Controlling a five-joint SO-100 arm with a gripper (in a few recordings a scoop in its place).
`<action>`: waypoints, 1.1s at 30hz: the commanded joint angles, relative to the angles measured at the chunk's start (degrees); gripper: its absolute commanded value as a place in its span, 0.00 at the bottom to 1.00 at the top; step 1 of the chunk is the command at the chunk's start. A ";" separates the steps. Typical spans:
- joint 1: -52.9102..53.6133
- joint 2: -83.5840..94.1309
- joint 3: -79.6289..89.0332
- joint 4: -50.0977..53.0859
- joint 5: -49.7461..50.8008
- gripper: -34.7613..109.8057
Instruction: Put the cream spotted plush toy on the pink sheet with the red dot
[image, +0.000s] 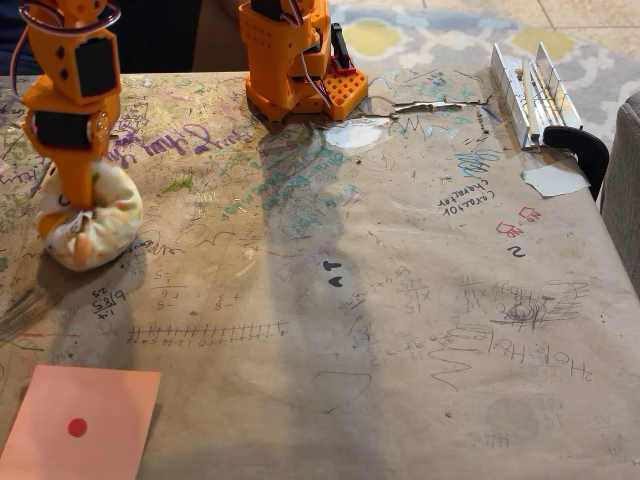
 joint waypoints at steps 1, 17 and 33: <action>-4.57 15.12 6.86 0.70 2.37 0.24; -41.31 82.97 -2.90 18.11 36.21 0.24; -33.93 85.17 1.67 12.48 33.49 0.24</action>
